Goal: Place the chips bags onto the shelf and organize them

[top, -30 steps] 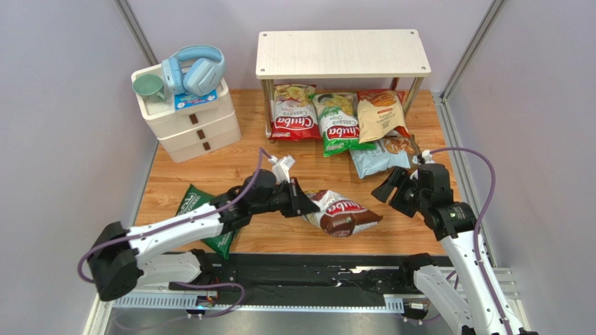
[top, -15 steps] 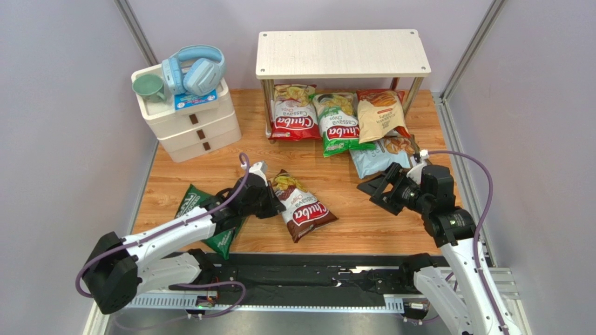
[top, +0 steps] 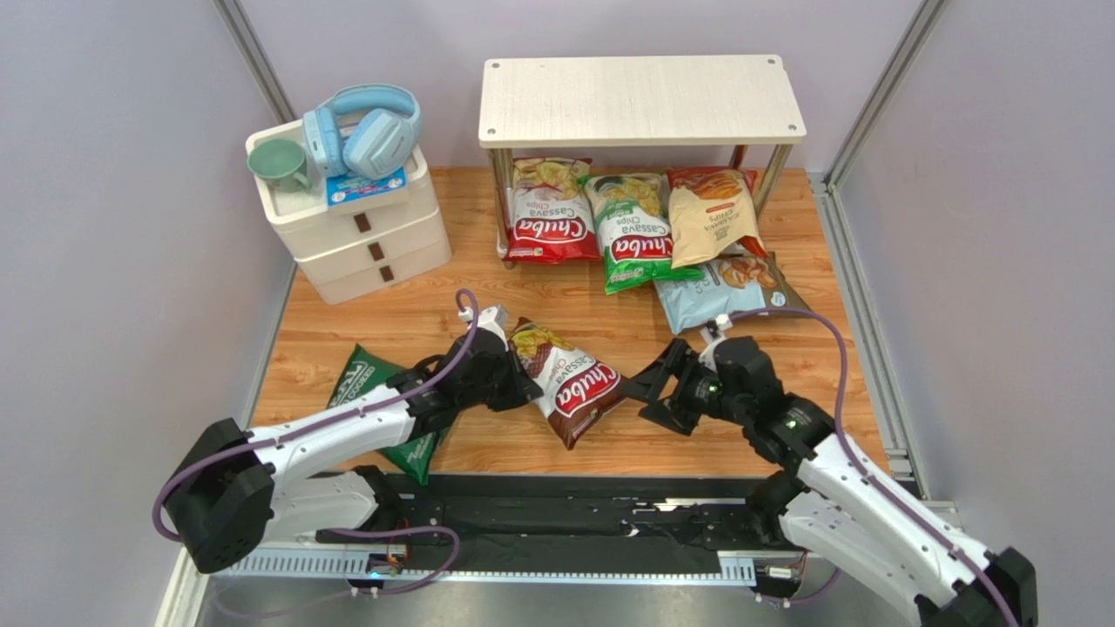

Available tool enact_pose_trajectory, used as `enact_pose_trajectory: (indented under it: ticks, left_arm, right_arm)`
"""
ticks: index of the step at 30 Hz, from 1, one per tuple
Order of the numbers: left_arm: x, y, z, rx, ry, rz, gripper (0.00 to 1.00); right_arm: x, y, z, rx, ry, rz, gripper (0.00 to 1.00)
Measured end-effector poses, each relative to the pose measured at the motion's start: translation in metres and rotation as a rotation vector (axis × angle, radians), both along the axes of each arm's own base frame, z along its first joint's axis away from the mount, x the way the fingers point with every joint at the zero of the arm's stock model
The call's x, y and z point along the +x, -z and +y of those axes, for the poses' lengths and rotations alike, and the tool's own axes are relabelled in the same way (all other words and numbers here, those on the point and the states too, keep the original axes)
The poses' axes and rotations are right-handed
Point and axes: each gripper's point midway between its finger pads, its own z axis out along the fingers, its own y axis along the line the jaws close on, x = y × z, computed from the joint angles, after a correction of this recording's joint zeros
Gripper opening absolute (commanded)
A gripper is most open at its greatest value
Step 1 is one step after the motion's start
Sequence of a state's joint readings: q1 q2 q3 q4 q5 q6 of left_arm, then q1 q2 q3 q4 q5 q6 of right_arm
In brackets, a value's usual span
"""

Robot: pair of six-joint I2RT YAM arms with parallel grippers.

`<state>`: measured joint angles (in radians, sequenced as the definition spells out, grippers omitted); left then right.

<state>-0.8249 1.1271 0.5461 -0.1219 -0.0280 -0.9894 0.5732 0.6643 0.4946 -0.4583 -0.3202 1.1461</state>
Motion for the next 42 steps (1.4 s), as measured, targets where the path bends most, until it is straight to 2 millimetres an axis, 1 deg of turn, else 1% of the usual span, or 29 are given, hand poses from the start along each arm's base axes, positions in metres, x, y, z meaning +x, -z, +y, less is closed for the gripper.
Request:
enact_pose_trajectory:
  ticks: [2, 5, 10, 12, 16, 18, 22, 23, 26, 27, 29, 30, 34, 38, 41, 42]
  left_arm:
    - [0.002, -0.004, -0.002, -0.004, 0.0, -0.007, 0.0]
    - [0.003, -0.007, -0.004, -0.009, -0.004, -0.015, 0.0]
    - [0.004, -0.008, -0.003, -0.01, -0.012, -0.022, 0.0]
    - [0.005, -0.01, -0.002, -0.012, -0.014, -0.027, 0.0]
    - [0.005, -0.012, -0.002, -0.017, -0.016, -0.034, 0.0]
    - [0.005, -0.013, -0.002, -0.018, -0.016, -0.035, 0.0]
    - [0.005, -0.013, -0.002, -0.019, -0.016, -0.035, 0.0]
    - [0.005, -0.013, -0.002, -0.019, -0.016, -0.035, 0.0]
    - [0.005, -0.015, 0.001, -0.015, -0.022, -0.039, 0.0]
    - [0.005, -0.015, 0.002, -0.012, -0.026, -0.039, 0.0]
    - [0.003, -0.015, 0.004, -0.007, -0.026, -0.036, 0.0]
    - [0.002, -0.015, 0.004, -0.007, -0.024, -0.034, 0.0]
    - [0.002, -0.023, 0.003, -0.029, -0.019, -0.049, 0.0]
    - [0.002, -0.03, 0.003, -0.046, -0.023, -0.067, 0.0]
    - [0.003, -0.029, 0.007, -0.034, -0.035, -0.067, 0.07]
    - [0.002, -0.027, 0.01, -0.021, -0.044, -0.063, 0.13]
  right_arm:
    - [-0.001, 0.01, 0.012, -0.016, -0.017, 0.012, 0.75]
    - [-0.001, 0.025, 0.025, -0.027, -0.022, 0.027, 0.75]
    - [0.003, 0.05, 0.033, -0.043, 0.002, 0.044, 0.81]
    - [0.006, 0.054, 0.035, -0.041, 0.019, 0.037, 0.82]
    - [0.018, 0.05, 0.043, -0.014, 0.043, -0.002, 0.82]
    - [0.024, 0.053, 0.049, -0.011, 0.047, -0.012, 0.82]
    - [0.028, 0.061, 0.059, -0.021, 0.044, -0.022, 0.8]
    - [0.029, 0.063, 0.064, -0.023, 0.041, -0.019, 0.78]
    - [0.032, 0.072, 0.073, -0.026, 0.039, -0.002, 0.57]
    - [0.032, 0.076, 0.075, -0.029, 0.041, 0.005, 0.4]
    - [0.034, 0.078, 0.079, -0.026, 0.051, 0.006, 0.1]
    - [0.034, 0.078, 0.08, -0.025, 0.052, -0.002, 0.0]
    - [0.039, 0.065, 0.087, -0.006, 0.06, -0.037, 0.0]
    - [0.04, 0.058, 0.085, -0.015, 0.064, -0.068, 0.0]
    - [0.038, 0.053, 0.081, -0.043, 0.052, -0.09, 0.0]
    - [0.038, 0.052, 0.08, -0.055, 0.043, -0.1, 0.0]
